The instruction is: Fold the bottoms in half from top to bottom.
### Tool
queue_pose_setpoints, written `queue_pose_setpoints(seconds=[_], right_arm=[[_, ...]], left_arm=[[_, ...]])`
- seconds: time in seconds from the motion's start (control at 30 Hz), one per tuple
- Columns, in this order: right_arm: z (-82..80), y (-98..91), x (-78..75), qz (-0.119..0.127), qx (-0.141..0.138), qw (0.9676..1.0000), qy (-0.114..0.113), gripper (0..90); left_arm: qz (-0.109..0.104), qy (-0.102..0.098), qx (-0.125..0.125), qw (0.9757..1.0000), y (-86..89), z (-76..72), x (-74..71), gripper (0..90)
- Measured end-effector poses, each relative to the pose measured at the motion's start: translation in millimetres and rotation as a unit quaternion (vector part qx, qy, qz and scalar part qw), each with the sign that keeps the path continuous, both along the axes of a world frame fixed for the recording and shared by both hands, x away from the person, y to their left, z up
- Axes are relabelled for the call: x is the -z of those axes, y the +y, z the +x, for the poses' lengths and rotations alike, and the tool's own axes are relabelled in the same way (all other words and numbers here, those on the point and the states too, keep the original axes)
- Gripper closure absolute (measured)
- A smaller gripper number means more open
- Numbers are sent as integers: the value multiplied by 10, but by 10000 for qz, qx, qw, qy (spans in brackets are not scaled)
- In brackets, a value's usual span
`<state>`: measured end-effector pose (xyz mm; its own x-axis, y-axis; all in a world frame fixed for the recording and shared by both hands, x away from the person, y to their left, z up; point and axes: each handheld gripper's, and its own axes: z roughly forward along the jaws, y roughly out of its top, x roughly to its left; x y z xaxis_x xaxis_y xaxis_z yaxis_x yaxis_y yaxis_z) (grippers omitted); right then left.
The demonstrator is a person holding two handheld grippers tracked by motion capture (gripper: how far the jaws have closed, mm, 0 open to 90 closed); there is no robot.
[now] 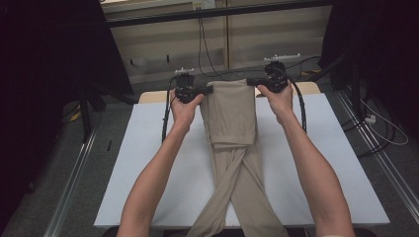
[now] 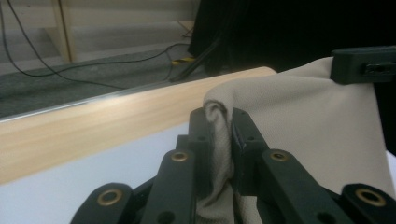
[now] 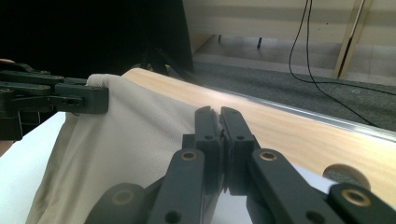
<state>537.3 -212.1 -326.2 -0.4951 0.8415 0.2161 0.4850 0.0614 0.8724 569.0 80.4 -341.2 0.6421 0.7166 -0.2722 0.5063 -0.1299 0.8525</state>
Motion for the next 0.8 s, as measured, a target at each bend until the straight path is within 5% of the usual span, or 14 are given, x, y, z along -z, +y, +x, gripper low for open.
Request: queue_pose_setpoints(seconds=[0.17,0.33,0.37,0.47,0.5,0.6,0.8], right_arm=[[155,14,-93,-26,90,9999,-38,867],[227,75,-4,-75,136,9999,37,853],[237,86,36,-140,183,9997,94,815],[262,77,111,-259,493,9982,235,600],[253,69,113,-235,531,9980,239,582],[156,62,105,-250,403,9987,192,522],[-377,59,226,-231,-78,9996,110,490]], left_arm=[[-81,10,-74,9999,-2,124,-87,808],[167,114,-60,9998,-13,162,74,799],[202,172,-77,9996,-26,170,123,774],[339,274,-229,9988,-43,163,219,476],[386,255,-211,9987,-41,142,239,471],[415,247,-236,9986,-11,41,279,311],[573,166,105,9982,119,-406,375,244]])
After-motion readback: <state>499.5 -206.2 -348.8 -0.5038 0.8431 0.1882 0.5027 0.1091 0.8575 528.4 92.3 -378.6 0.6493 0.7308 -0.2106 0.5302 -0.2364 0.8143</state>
